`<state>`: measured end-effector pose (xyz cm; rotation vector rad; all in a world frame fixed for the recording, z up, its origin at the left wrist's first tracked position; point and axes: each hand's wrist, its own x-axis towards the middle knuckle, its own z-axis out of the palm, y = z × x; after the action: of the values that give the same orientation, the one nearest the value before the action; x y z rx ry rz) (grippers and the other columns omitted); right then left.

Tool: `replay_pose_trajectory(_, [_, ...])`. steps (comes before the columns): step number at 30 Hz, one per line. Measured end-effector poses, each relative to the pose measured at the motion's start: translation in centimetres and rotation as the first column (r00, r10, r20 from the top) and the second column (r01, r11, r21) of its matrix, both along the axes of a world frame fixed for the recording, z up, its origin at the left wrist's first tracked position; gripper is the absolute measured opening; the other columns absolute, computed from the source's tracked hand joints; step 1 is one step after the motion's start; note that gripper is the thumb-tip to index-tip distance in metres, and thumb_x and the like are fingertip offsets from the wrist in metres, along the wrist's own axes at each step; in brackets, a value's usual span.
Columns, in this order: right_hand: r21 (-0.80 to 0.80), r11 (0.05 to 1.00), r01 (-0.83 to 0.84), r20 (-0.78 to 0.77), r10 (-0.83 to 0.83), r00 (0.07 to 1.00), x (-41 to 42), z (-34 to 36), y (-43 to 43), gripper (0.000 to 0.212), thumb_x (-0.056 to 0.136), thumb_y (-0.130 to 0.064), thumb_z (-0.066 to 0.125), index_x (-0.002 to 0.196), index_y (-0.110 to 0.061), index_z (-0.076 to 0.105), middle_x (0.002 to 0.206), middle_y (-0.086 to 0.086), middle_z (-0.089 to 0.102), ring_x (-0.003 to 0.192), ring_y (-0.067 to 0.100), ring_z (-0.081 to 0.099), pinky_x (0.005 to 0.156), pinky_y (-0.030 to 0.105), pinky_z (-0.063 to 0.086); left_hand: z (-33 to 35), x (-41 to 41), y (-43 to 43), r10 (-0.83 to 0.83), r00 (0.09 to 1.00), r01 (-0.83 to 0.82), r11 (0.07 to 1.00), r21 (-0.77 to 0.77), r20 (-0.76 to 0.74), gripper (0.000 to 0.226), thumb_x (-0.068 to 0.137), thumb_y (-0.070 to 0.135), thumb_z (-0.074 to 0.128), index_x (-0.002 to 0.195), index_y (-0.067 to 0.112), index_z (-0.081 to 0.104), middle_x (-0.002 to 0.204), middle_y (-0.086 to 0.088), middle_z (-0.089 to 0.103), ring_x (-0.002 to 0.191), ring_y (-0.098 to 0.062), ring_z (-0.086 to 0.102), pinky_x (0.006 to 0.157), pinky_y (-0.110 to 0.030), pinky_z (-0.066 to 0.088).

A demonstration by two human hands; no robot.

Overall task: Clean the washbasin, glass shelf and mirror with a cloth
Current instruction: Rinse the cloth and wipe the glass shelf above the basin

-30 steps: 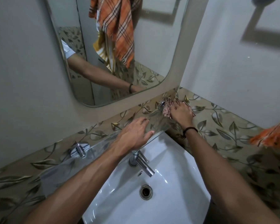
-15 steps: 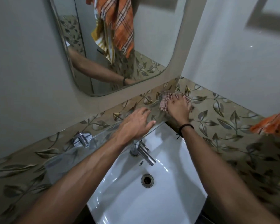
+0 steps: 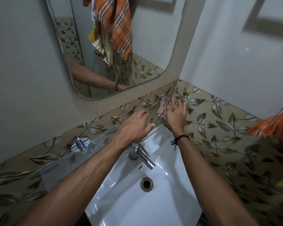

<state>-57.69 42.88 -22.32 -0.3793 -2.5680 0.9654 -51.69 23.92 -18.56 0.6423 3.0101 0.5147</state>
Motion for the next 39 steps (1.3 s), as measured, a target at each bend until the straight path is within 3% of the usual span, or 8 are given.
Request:
replay_pose_trajectory(5, [-0.438, 0.898, 0.049, -0.133, -0.119, 0.984, 4.5, -1.1, -5.1, 0.061, 0.105, -0.019, 0.042, 0.160, -0.015, 0.016, 0.168, -0.001, -0.010, 0.153, 0.015, 0.001, 0.105, 0.013, 0.022, 0.1, 0.1, 0.1, 0.008, 1.000, -0.008, 1.000, 0.024, -0.011, 0.065, 0.104, 0.051, 0.042, 0.156, 0.014, 0.034, 0.162, -0.005, 0.031, 0.146, -0.021, 0.030, 0.119, -0.037, 0.025])
replay_pose_trajectory(9, [-0.743, 0.659, 0.116, -0.135, -0.317, 0.939, 2.6, 0.0, -5.0, 0.074, 0.102, -0.013, 0.046, 0.160, -0.018, 0.000, 0.168, 0.008, 0.007, 0.151, 0.024, 0.021, 0.115, 0.024, 0.025, 0.2, 0.2, 0.1, 0.014, 1.000, -0.014, 0.999, 0.029, 0.006, 0.065, 0.104, 0.052, 0.042, 0.156, 0.015, 0.034, 0.162, -0.005, 0.031, 0.146, -0.021, 0.030, 0.120, -0.039, 0.025])
replay_pose_trajectory(12, [-0.874, 0.459, 0.162, -0.030, -0.383, 0.923, 1.8, 0.7, -4.5, 0.081, 0.101, -0.015, 0.052, 0.160, -0.020, -0.004, 0.163, 0.011, 0.026, 0.142, 0.028, 0.039, 0.107, 0.027, 0.033, 0.2, 0.2, 0.1, 0.009, 1.000, -0.009, 1.000, 0.023, -0.002, 0.063, 0.104, 0.052, 0.042, 0.155, 0.015, 0.035, 0.161, -0.005, 0.032, 0.145, -0.022, 0.032, 0.119, -0.039, 0.026])
replay_pose_trajectory(15, [-0.917, 0.365, 0.161, -0.005, -0.414, 0.910, 2.1, 0.3, -4.8, 0.072, 0.096, -0.010, 0.059, 0.158, -0.009, 0.021, 0.154, 0.016, 0.041, 0.133, 0.029, 0.050, 0.112, 0.035, 0.041, 0.3, 0.1, 0.1, 0.011, 1.000, -0.010, 1.000, 0.025, -0.025, 0.056, 0.107, 0.046, 0.036, 0.153, 0.014, 0.038, 0.158, -0.005, 0.036, 0.143, -0.022, 0.035, 0.117, -0.037, 0.028])
replay_pose_trajectory(20, [-0.956, 0.273, 0.109, 0.000, -0.371, 0.928, 3.1, -0.6, -4.6, 0.047, 0.091, 0.000, 0.064, 0.136, -0.001, 0.053, 0.124, 0.015, 0.065, 0.104, 0.025, 0.067, 0.092, 0.035, 0.057, -0.4, -0.4, 0.0, 0.004, 0.999, -0.002, 1.000, 0.025, -0.051, 0.049, 0.110, 0.035, 0.030, 0.152, 0.014, 0.040, 0.156, -0.006, 0.040, 0.140, -0.021, 0.038, 0.118, -0.036, 0.028])
replay_pose_trajectory(28, [-0.982, 0.071, 0.174, 0.128, -0.423, 0.897, -2.7, 3.7, 2.5, 0.050, 0.087, 0.009, 0.062, 0.136, 0.006, 0.048, 0.131, 0.021, 0.061, 0.111, 0.035, 0.066, 0.092, 0.041, 0.056, -0.8, -0.3, -0.1, 0.000, 0.997, 0.002, 1.000, 0.028, -0.074, 0.049, 0.108, 0.034, 0.032, 0.152, 0.012, 0.039, 0.155, -0.007, 0.039, 0.140, -0.020, 0.038, 0.120, -0.035, 0.027])
replay_pose_trajectory(35, [-0.997, 0.028, 0.078, 0.064, -0.345, 0.936, 1.1, 0.4, -2.5, 0.043, 0.086, 0.004, 0.067, 0.127, 0.003, 0.054, 0.122, 0.020, 0.065, 0.100, 0.029, 0.069, 0.086, 0.038, 0.059, -1.0, -0.6, 0.1, 0.006, 0.998, -0.003, 0.999, 0.046, -0.062, 0.051, 0.108, 0.036, 0.032, 0.154, 0.013, 0.036, 0.158, -0.006, 0.036, 0.142, -0.019, 0.036, 0.120, -0.036, 0.028])
replay_pose_trajectory(39, [-0.993, 0.110, 0.050, 0.015, -0.299, 0.954, 4.0, -1.3, -6.2, 0.035, 0.092, -0.002, 0.064, 0.125, -0.006, 0.053, 0.112, 0.012, 0.067, 0.095, 0.023, 0.069, 0.076, 0.028, 0.058, -1.1, -0.8, 0.2, 0.018, 0.997, -0.015, 0.999, 0.038, -0.070, 0.051, 0.108, 0.035, 0.032, 0.154, 0.015, 0.036, 0.159, -0.005, 0.035, 0.144, -0.019, 0.033, 0.121, -0.036, 0.027])
